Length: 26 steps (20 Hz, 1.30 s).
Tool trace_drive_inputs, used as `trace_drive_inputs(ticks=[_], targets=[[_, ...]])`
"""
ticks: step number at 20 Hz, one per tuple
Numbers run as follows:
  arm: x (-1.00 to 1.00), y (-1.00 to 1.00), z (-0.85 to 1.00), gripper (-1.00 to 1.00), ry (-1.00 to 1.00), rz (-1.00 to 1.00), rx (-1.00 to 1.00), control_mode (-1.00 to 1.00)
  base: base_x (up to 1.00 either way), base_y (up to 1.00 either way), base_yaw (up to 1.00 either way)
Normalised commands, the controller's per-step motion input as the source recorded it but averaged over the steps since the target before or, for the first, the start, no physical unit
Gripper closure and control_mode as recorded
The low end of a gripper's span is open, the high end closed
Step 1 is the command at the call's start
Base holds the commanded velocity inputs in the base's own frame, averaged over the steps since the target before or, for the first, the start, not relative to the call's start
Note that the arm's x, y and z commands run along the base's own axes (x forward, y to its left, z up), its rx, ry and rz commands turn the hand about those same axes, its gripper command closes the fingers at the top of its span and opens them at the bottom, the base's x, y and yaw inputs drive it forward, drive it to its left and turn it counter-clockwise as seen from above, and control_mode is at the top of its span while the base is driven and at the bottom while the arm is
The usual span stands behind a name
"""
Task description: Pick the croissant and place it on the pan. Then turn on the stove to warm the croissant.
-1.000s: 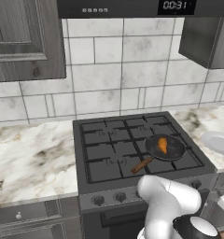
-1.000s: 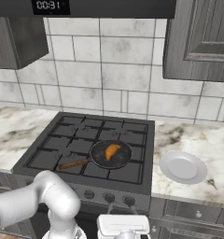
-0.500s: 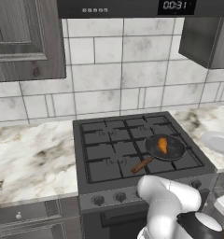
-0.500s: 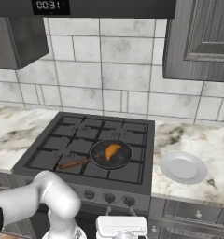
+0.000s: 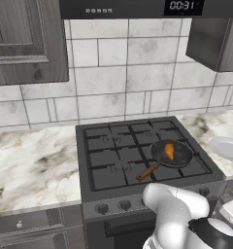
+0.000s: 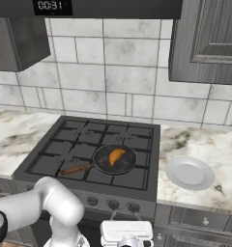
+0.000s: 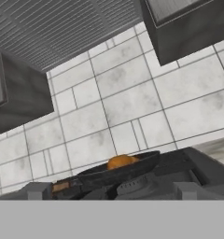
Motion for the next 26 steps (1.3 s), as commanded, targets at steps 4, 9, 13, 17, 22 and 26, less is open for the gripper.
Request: trace_drive_inputs(ticks=[4,9,13,17,22,26], targets=[[0.08,0.01,-0.04,-1.00,0.00,0.00,0.00,-1.00,0.00,0.00,0.00],[0.07,0.00,-0.10,-1.00,0.00,0.00,-0.01,-1.00,0.00,0.00,0.00],[0.05,0.00,-0.07,-1.00,0.02,-0.01,-0.04,-1.00,0.00,0.00,0.00],[0.01,0.00,-0.04,-1.00,0.06,-0.03,-0.04,-1.00,0.00,0.00,0.00],[0.05,0.00,-0.09,-1.00,0.07,-0.04,-0.04,-1.00,0.00,0.00,0.00],[0.12,0.02,-0.07,-1.00,0.07,-0.05,-0.03,-1.00,0.00,0.00,0.00]])
